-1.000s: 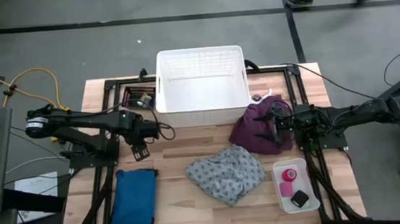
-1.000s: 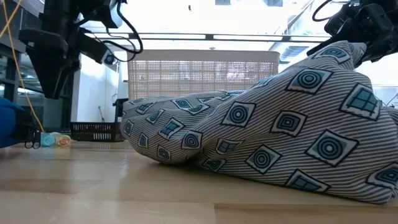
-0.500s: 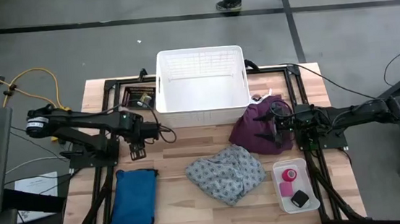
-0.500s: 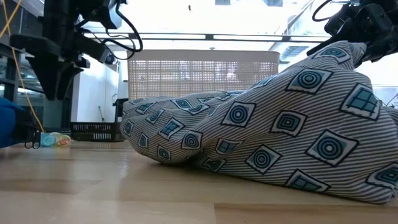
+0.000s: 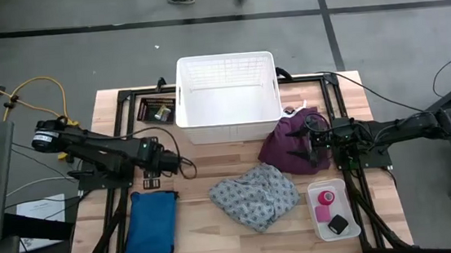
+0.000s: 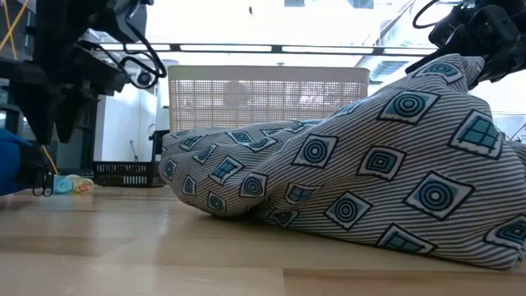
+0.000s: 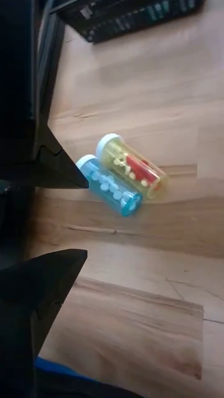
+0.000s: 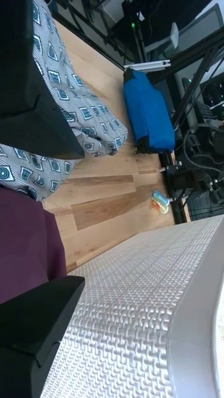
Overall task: Pick & place medical supplies in basket/bin
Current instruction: Put the light green pill bottle into the black bin
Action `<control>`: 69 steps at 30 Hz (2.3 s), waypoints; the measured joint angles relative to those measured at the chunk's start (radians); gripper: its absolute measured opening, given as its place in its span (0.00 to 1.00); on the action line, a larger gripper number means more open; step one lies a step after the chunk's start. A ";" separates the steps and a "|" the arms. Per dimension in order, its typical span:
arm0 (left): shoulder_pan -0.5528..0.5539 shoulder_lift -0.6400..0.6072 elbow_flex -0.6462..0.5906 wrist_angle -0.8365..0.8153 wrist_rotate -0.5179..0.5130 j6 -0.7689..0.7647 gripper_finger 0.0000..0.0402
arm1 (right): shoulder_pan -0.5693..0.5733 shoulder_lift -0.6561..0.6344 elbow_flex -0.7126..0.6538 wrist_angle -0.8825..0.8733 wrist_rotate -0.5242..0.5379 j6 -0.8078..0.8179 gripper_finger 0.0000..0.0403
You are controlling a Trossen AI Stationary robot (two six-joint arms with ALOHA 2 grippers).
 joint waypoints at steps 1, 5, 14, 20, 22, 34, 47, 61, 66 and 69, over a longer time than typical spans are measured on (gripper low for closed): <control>-0.008 0.000 -0.004 0.004 -0.005 0.006 0.40 | 0.000 0.000 0.000 0.000 0.000 0.000 0.77; -0.029 0.001 -0.009 0.022 -0.015 0.037 0.40 | 0.000 0.000 0.000 0.000 0.000 0.000 0.77; -0.045 0.100 -0.009 0.026 -0.044 0.051 0.40 | 0.000 0.000 0.000 0.000 0.000 0.000 0.77; -0.038 0.169 -0.009 0.028 -0.045 0.098 0.40 | 0.000 0.000 0.000 0.000 0.000 0.000 0.77; -0.029 0.188 -0.009 0.028 -0.048 0.116 0.40 | 0.000 0.000 0.000 0.000 0.000 0.000 0.77; 0.015 0.283 -0.009 0.033 -0.091 0.179 0.40 | 0.000 0.000 0.000 -0.001 0.000 0.000 0.77; 0.014 0.353 -0.009 0.081 -0.089 0.213 0.40 | 0.000 0.000 0.000 -0.007 0.000 0.000 0.77; 0.045 0.373 -0.011 0.121 -0.082 0.258 0.40 | 0.000 0.000 0.000 -0.013 0.000 0.000 0.77; 0.050 0.373 -0.024 0.117 -0.082 0.262 0.40 | 0.000 0.000 0.000 -0.013 0.000 0.000 0.77; 0.050 0.373 -0.028 0.107 -0.082 0.262 0.40 | 0.000 0.000 0.000 -0.013 0.000 0.000 0.77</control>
